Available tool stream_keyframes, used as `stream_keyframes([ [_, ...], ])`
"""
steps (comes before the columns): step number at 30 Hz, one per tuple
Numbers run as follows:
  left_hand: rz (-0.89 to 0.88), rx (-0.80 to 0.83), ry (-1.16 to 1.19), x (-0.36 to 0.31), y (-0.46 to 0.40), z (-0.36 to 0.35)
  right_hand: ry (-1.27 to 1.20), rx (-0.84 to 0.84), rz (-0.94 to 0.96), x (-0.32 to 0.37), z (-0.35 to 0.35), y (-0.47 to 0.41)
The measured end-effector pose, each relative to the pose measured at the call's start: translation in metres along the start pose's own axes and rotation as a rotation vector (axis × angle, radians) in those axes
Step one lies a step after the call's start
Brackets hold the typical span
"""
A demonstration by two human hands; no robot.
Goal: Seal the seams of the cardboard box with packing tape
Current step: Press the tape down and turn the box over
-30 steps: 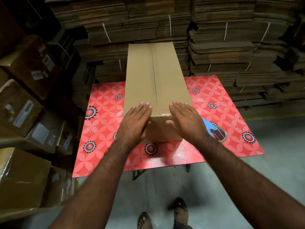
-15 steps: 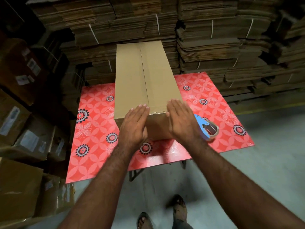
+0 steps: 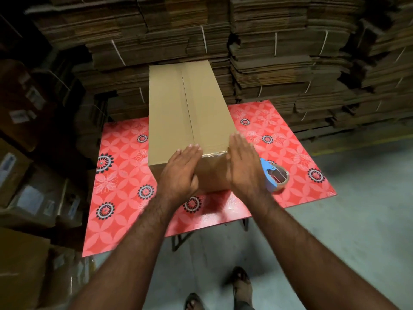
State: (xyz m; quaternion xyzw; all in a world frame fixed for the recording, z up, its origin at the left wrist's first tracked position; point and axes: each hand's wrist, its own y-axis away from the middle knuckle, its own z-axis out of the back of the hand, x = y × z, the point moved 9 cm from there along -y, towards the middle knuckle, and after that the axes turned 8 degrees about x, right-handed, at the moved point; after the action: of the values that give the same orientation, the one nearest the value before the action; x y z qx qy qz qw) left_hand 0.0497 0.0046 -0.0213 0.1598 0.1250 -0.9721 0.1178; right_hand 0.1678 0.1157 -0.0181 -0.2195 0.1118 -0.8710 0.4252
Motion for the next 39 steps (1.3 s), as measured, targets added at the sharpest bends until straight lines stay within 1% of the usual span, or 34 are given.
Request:
stream_keyframes([
  [2,-0.01,-0.01,0.025,0.0,-0.004,0.001,0.074,0.047,0.076,0.032,-0.017,0.007],
  [4,-0.011,-0.022,0.044,0.003,-0.005,0.002,0.137,0.09,0.075,0.045,-0.042,0.015],
  [6,-0.016,-0.02,0.039,0.005,-0.004,0.001,0.162,0.063,0.038,0.042,-0.061,0.023],
  [8,-0.038,-0.021,-0.001,0.007,-0.004,0.0,0.173,0.031,0.051,0.035,-0.075,0.026],
  [11,-0.063,0.007,-0.025,0.009,-0.004,-0.003,0.197,0.042,0.044,0.017,-0.087,0.039],
  [14,-0.06,-0.002,-0.028,0.007,-0.004,-0.004,0.177,0.074,-0.058,0.01,-0.081,0.058],
  [15,-0.056,-0.007,-0.027,0.006,-0.004,-0.004,0.157,0.062,-0.097,0.013,-0.073,0.06],
  [17,-0.046,-0.012,-0.033,0.004,-0.003,-0.004,0.109,-0.015,-0.138,0.024,-0.053,0.048],
  [19,-0.043,-0.008,-0.028,0.004,-0.003,-0.003,0.115,-0.034,-0.142,0.029,-0.048,0.033],
  [21,-0.047,0.0,-0.027,0.004,-0.002,-0.002,0.155,0.016,-0.13,0.023,-0.059,0.026],
  [23,-0.057,0.006,-0.027,0.002,-0.003,-0.001,0.177,0.053,-0.119,0.016,-0.066,0.032],
  [25,-0.042,-0.005,-0.006,0.002,-0.002,0.001,0.161,0.04,-0.095,0.018,-0.054,0.045],
  [26,-0.032,-0.006,0.008,-0.001,-0.003,0.003,0.128,0.017,-0.096,0.018,-0.044,0.051],
  [28,-0.055,0.008,0.059,-0.014,-0.009,0.004,-0.053,-0.117,-0.154,0.008,-0.018,0.062],
  [29,-0.092,0.03,0.09,-0.025,-0.016,0.004,-0.217,-0.202,-0.229,-0.006,-0.008,0.064],
  [31,-0.176,0.116,0.132,-0.053,-0.037,-0.004,-0.593,-0.34,-0.441,-0.043,-0.002,0.062],
  [32,-0.206,0.174,0.126,-0.064,-0.047,-0.012,-0.708,-0.349,-0.505,-0.057,-0.004,0.055],
  [33,-0.228,0.234,0.098,-0.072,-0.055,-0.021,-0.736,-0.317,-0.509,-0.063,-0.003,0.044],
  [34,-0.239,0.279,0.054,-0.075,-0.062,-0.031,-0.722,-0.255,-0.448,-0.062,-0.001,0.031],
  [36,-0.223,0.296,-0.028,-0.072,-0.072,-0.043,-0.644,-0.074,-0.293,-0.053,-0.012,0.01],
  [37,-0.202,0.285,-0.037,-0.069,-0.074,-0.047,-0.606,0.015,-0.271,-0.052,-0.024,0.007],
  [39,-0.171,0.27,-0.023,-0.065,-0.077,-0.048,-0.53,0.173,-0.304,-0.053,-0.056,0.017],
])
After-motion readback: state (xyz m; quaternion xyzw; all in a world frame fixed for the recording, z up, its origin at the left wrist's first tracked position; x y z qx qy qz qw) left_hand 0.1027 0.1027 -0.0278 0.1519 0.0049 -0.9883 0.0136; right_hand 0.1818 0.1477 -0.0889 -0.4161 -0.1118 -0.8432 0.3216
